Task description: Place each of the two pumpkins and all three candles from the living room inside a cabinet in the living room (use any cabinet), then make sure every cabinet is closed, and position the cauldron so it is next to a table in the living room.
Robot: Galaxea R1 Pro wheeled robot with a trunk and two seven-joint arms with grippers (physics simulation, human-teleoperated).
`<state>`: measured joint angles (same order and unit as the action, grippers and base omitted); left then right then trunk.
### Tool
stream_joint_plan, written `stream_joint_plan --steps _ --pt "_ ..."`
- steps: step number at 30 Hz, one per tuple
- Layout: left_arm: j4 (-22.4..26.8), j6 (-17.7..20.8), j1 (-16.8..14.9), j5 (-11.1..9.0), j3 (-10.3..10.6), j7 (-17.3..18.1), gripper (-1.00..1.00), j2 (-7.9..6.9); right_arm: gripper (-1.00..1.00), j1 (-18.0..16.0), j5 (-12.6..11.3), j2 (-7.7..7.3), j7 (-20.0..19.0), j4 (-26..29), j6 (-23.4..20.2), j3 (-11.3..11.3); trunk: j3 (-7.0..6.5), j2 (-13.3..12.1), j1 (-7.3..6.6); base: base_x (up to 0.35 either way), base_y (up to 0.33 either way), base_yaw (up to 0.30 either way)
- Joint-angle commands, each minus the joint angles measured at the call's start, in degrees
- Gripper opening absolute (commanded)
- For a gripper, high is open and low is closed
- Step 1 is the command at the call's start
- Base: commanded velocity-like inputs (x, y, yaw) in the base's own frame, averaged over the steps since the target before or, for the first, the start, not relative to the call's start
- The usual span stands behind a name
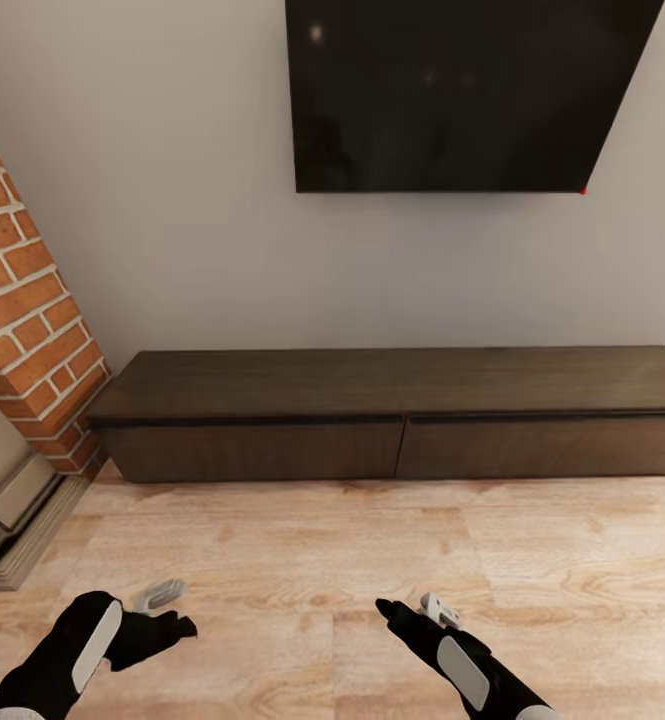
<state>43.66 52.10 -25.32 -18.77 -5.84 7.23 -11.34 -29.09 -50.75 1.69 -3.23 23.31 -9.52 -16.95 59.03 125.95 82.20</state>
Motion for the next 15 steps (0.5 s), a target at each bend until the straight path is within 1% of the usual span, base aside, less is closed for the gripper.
stream_joint_plan --steps 1,2,4,7,8,10,12,13,15 --pt "0.63 1.03 -0.01 0.01 -0.32 0.09 1.0 -0.02 1.0 0.0 -0.03 0.03 -0.01 0.04 -0.03 0.08 0.19 0.42 0.23 0.0 0.0 0.0" --pt "1.45 2.42 -0.04 -0.01 -0.75 0.24 1.0 -0.04 1.0 0.03 -0.07 0.08 0.02 0.08 -0.07 0.17 0.37 0.82 0.45 0.0 0.0 0.0" --pt "2.35 4.06 -0.08 -0.07 -1.23 0.4 1.0 -0.07 1.0 0.06 -0.19 -0.03 0.01 0.14 -0.07 0.4 0.73 1.62 0.89 0.0 0.0 0.0" --pt "2.85 5.56 -0.22 -0.16 -1.66 0.61 1.0 -0.08 1.0 0.08 -0.27 -0.14 -0.07 0.73 0.14 2.01 1.26 2.82 1.54 0.0 0.0 0.0" --pt "2.94 6.18 -0.39 -0.18 -1.77 0.97 1.0 -0.05 1.0 0.08 -0.29 -0.11 -0.08 1.41 0.18 3.1 1.44 3.22 1.76 0.0 0.0 0.0" --pt "3.03 7.0 -1.19 -0.2 -1.89 2.79 1.0 -0.02 1.0 0.09 -0.35 -0.08 -0.11 3.28 0.17 5.66 1.8 4.02 2.2 0.0 0.0 0.0" --pt "3.07 7.38 -1.88 -0.18 -1.94 6.26 1.0 -0.14 1.0 0.06 -0.59 0.03 -0.16 5.41 0.21 9.34 2.16 4.83 2.64 0.0 0.0 0.0" --pt "3.08 7.54 -2.32 -0.21 -1.96 8.84 1.0 -0.7 1.0 0.03 -0.71 0.23 -0.18 7.37 0.23 11.86 2.34 5.23 2.86 0.0 0.0 0.0" --pt "3.09 7.67 -2.71 -0.26 -2.09 12.13 1.0 -2.21 1.0 -0.01 -0.79 0.39 -0.19 10.26 0.24 13.87 2.7 6.03 3.3 0.0 0.0 0.0"
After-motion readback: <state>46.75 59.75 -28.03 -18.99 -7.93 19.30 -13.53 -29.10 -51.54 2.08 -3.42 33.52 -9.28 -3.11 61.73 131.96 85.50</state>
